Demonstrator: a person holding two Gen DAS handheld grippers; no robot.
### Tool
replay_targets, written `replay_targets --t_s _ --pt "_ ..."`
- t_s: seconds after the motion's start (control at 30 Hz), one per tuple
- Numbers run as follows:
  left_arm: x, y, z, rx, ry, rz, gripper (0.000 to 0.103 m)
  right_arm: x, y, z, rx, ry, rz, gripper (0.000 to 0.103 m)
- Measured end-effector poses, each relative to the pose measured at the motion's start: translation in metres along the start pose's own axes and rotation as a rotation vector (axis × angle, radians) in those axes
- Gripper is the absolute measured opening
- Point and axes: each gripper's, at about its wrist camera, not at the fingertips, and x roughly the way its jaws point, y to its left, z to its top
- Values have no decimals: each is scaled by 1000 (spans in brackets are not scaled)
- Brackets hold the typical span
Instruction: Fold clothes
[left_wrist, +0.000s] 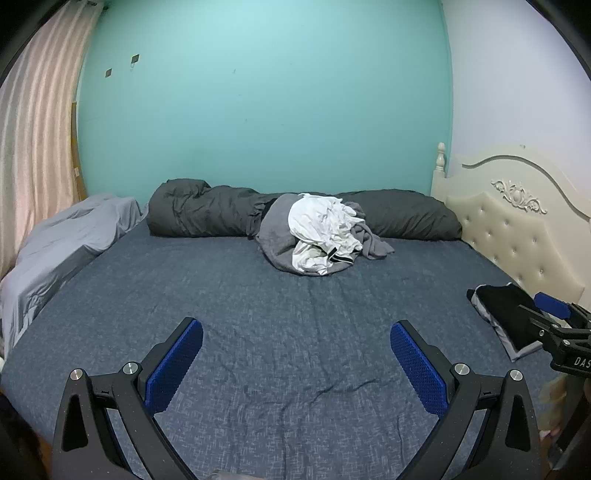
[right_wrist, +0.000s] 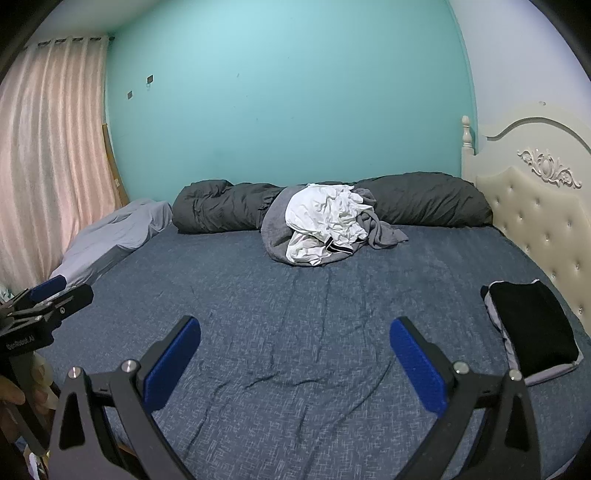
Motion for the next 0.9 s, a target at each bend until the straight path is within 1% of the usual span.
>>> replay_targets --t_s 0.27,0.37,0.9 --pt "-1 -1 -6 4 -11 3 103 0 5 -2 -1 0 -1 103" --pt "-2 3 -5 1 -12 -1 103 0 5 -1 -2 1 -1 103" --pt "-2 -1 -4 3 -13 2 103 0 4 3 1 4 1 103"
